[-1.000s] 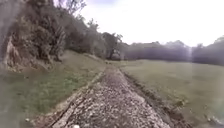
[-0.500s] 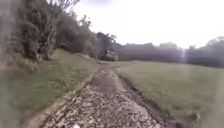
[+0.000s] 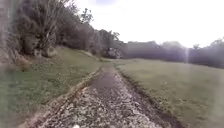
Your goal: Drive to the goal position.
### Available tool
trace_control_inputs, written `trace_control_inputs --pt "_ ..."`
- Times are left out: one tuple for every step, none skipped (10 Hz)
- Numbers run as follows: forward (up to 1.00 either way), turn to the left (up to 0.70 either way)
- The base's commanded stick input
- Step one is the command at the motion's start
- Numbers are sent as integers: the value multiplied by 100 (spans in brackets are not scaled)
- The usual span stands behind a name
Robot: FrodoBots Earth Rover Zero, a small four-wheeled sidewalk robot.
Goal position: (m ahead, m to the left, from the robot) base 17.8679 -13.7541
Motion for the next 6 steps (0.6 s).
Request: trace_control_inputs --pt "85 0" --pt "85 0" --pt "85 0" --pt "85 0" --pt "85 0" --pt "85 0"
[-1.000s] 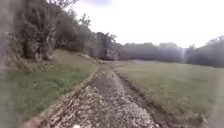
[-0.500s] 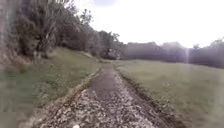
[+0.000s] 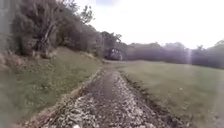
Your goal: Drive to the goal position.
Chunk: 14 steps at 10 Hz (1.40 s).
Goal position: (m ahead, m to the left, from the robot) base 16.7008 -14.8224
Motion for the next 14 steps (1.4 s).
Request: trace_control_inputs --pt "85 0" --pt "85 0" --pt "85 0" --pt "85 0" --pt "85 0" --pt "85 0" --pt "85 0" --pt "85 0" --pt "85 0" --pt "85 0" --pt "85 0" --pt "85 0" --pt "85 0" --pt "85 0"
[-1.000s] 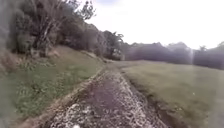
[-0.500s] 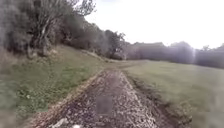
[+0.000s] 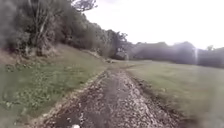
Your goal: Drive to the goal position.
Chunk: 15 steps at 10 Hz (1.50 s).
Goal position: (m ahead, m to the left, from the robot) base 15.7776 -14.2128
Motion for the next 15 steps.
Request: trace_control_inputs --pt "85 0" --pt "85 -33" --pt "85 -34" --pt "85 -34" --pt "85 -18" --pt "85 0" --pt "85 0" --pt "85 0" --pt "85 0" --pt "85 0" --pt "85 0" --pt "85 0" --pt "85 0" --pt "85 0" --pt "85 0"
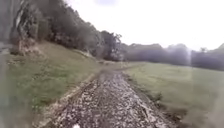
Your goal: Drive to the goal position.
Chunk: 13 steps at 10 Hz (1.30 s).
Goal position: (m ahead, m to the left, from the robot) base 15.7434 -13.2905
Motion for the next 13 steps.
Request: trace_control_inputs --pt "85 0" --pt "85 0" --pt "85 0" --pt "85 0" --pt "85 0" --pt "85 0" --pt "85 0" --pt "85 0" --pt "85 0" --pt "85 0" --pt "85 0" --pt "85 -3" --pt "85 -21"
